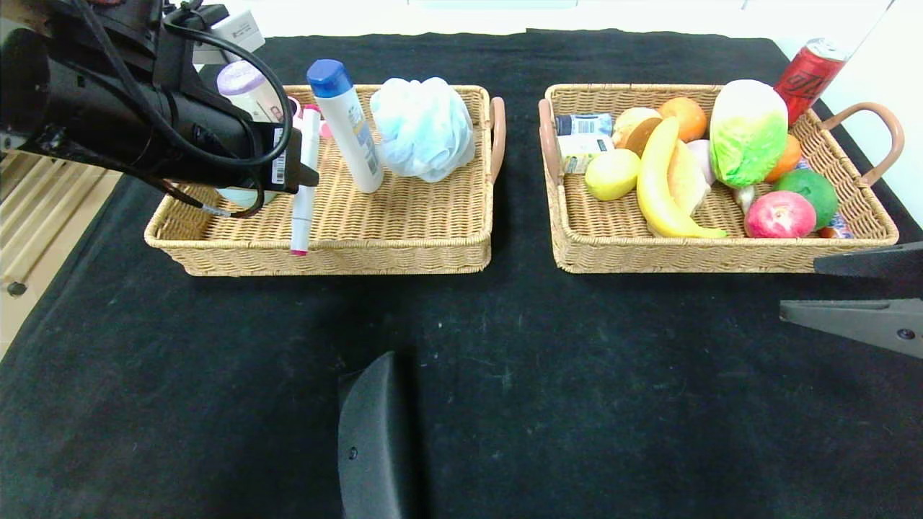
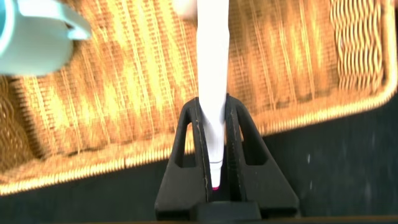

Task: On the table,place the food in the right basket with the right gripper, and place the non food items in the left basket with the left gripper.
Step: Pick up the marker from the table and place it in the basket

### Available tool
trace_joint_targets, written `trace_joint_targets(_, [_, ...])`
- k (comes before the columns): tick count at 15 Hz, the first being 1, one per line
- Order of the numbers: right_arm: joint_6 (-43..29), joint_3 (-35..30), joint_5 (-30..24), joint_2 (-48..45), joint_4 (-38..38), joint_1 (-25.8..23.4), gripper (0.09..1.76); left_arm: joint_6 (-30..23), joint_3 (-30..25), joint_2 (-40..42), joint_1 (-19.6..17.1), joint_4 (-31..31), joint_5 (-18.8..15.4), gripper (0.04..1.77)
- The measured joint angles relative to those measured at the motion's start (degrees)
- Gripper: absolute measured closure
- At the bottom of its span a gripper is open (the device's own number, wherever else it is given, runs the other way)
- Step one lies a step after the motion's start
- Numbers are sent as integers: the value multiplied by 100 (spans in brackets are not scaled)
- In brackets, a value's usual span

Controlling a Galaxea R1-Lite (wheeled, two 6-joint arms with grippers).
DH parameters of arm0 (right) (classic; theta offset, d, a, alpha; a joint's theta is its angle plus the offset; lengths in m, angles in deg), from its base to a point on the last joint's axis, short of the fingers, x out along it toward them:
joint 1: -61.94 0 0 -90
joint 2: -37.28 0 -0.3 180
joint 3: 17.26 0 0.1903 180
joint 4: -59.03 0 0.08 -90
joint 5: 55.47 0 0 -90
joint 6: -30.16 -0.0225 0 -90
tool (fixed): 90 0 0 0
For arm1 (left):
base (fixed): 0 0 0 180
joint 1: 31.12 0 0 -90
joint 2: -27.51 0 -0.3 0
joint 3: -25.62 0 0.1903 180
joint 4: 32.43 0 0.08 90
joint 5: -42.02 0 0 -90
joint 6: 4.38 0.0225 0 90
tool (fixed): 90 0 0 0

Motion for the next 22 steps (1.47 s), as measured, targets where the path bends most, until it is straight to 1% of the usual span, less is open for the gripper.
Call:
trace_joint_targets(4, [0, -4, 0, 0, 2, 0, 14, -27, 127, -268, -130, -555, -4, 156])
trace_joint_targets(8, [0, -9, 5, 20, 0, 18, 14, -24, 196, -497, -284, -922, -6, 156])
trace_joint_targets(11, [0, -9, 6, 15, 0, 24, 14, -24, 297, -666, -386, -1106, -4, 156])
trace_joint_targets(15, [-2, -13, 6, -11, -6, 27, 14, -22, 422, -791, -439, -1153, -9, 156])
trace_joint_targets(16, [-2, -15, 6, -16, -6, 27, 14, -24, 424, -797, -444, -1195, -4, 152])
trace_joint_targets(17, [0, -15, 6, -18, -6, 27, 14, -27, 418, -795, -441, -1206, -6, 134])
trace_joint_targets(19, [-2, -15, 6, -20, -6, 27, 14, -20, 396, -780, -444, -1202, -26, 106])
trace_joint_targets(20, [-5, -15, 6, -20, -6, 27, 14, -22, 389, -764, -444, -1197, -66, 94])
trace_joint_targets(22, [0, -15, 6, -22, -6, 27, 14, -24, 363, -729, -452, -1191, -83, 76])
